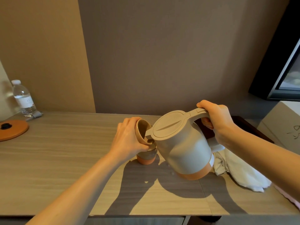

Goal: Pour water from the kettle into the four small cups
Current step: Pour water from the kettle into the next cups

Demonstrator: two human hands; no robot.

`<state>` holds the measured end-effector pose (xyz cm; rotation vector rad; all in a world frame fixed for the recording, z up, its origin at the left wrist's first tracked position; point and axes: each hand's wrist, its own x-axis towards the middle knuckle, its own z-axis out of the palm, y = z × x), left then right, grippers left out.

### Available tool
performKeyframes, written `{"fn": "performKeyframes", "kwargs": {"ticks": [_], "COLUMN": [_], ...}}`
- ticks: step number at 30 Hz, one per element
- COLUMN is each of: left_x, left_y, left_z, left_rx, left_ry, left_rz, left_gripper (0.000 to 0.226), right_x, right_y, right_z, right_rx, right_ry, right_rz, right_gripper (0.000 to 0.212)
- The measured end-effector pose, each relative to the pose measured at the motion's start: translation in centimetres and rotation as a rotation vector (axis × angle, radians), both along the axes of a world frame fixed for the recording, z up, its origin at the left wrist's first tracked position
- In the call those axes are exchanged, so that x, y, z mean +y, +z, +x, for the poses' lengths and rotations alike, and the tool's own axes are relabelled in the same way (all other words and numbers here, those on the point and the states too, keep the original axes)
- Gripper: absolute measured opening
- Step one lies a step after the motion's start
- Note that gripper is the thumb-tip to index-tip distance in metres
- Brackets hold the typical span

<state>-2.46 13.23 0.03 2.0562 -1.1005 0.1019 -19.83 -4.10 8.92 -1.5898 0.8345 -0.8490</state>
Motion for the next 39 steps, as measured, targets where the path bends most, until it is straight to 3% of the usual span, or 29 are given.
{"fn": "performKeyframes", "kwargs": {"ticks": [39], "left_x": [0.0], "left_y": [-2.2], "left_z": [0.5], "left_rx": [0.066], "left_ry": [0.051], "left_rz": [-0.064], "left_gripper": [0.094], "right_x": [-0.1], "right_y": [0.3], "right_z": [1.4], "right_rx": [0.090], "right_ry": [0.011], "right_rz": [-0.072], "right_gripper": [0.033]}}
